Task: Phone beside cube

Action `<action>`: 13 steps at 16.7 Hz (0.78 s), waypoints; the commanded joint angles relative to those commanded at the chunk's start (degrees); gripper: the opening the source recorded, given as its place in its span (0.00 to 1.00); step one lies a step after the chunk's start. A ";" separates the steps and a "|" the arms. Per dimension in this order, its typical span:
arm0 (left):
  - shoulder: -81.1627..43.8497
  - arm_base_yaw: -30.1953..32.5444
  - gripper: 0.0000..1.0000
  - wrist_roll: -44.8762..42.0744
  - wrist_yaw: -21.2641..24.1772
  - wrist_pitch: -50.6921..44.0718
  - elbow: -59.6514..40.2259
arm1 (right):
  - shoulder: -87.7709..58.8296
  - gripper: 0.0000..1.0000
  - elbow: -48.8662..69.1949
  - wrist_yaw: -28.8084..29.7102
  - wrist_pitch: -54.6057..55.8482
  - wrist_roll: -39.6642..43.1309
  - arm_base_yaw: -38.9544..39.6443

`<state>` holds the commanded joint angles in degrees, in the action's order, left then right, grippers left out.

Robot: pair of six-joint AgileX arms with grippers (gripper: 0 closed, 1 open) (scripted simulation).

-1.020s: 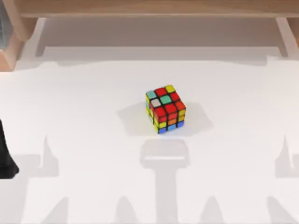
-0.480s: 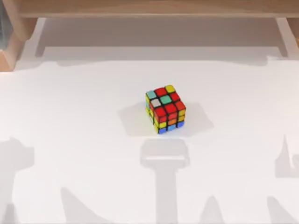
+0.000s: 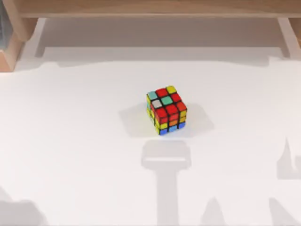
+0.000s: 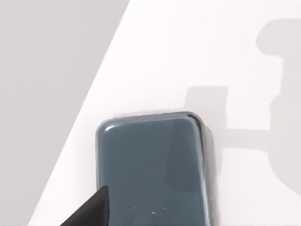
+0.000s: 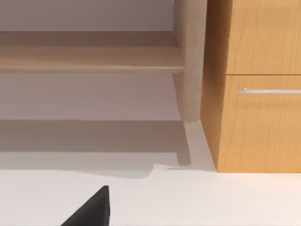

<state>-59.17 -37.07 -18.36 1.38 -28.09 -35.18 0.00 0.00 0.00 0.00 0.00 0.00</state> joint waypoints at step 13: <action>-38.72 -9.32 1.00 -3.43 -0.98 -19.12 -21.54 | 0.00 1.00 0.00 0.00 0.00 0.00 0.00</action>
<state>-97.89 -46.39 -21.79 0.39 -47.21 -56.72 0.00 0.00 0.00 0.00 0.00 0.00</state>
